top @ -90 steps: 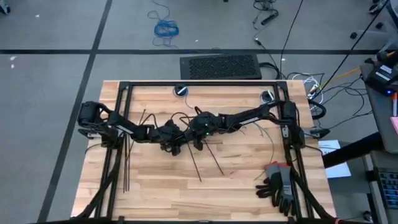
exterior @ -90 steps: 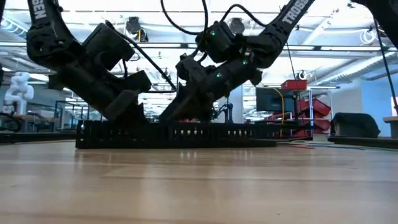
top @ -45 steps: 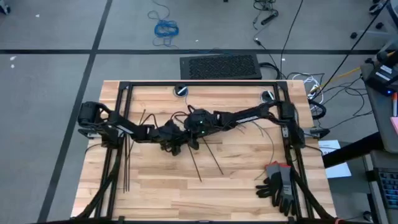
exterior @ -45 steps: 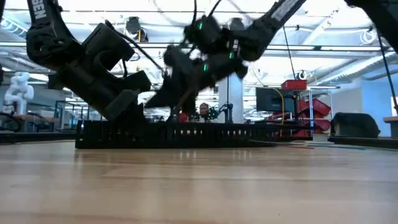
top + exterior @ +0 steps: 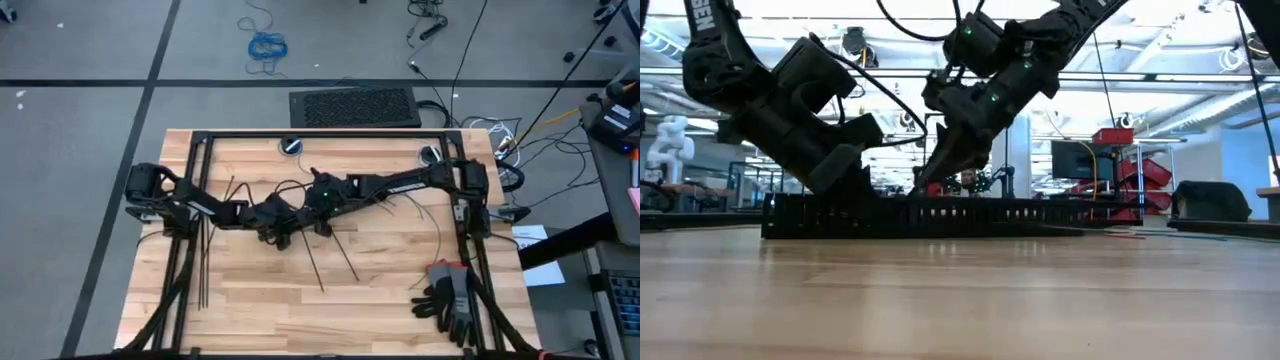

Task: Ziptie cables
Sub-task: Close the black cable duct

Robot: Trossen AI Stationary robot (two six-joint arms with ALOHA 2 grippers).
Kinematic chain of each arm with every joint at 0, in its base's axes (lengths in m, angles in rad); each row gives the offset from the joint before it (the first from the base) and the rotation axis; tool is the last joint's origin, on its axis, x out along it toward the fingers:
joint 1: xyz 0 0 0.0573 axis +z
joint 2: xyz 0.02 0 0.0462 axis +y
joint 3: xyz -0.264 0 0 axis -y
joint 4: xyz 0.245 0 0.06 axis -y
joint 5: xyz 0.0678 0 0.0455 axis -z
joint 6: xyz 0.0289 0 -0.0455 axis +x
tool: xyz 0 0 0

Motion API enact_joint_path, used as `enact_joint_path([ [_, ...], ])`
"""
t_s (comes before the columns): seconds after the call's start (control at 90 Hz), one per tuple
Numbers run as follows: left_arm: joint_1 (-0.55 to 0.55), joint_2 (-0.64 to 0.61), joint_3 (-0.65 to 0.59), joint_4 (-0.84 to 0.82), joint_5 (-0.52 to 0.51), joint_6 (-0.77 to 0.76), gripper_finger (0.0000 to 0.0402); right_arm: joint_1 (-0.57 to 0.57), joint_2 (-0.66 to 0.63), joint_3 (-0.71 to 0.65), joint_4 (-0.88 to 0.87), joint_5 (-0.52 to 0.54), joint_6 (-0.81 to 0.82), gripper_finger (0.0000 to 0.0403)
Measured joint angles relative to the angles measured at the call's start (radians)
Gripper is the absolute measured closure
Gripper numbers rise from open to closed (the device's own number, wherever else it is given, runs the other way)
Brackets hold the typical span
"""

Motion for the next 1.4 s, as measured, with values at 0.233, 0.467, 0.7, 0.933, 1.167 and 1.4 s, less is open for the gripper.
enact_joint_path([
  [0.233,0.004,0.0,0.0,0.0,0.012,0.002,0.0151,-0.006,0.106,0.005,0.17,-0.065,0.03,0.0403],
  [0.467,0.004,0.0,0.0,-0.002,0.018,0.001,0.0151,-0.006,0.104,0.042,0.144,-0.079,0.01,0.0403],
  [0.7,0.009,0.0,0.001,-0.005,0.031,-0.019,0.0151,-0.004,0.01,0.089,-0.036,-0.079,-0.044,0.0403],
  [0.933,0.013,0.0,0.002,-0.007,0.029,-0.015,0.0151,-0.014,-0.003,0.103,-0.167,-0.076,-0.069,0.0403],
  [1.167,0.015,0.0,0.002,-0.007,0.028,-0.004,0.0151,-0.031,0.003,0.104,-0.181,-0.069,-0.076,0.0403],
  [1.4,0.015,0.0,0.001,-0.007,0.025,-0.001,0.0151,-0.05,0.031,0.105,-0.194,-0.076,-0.111,0.0403],
])
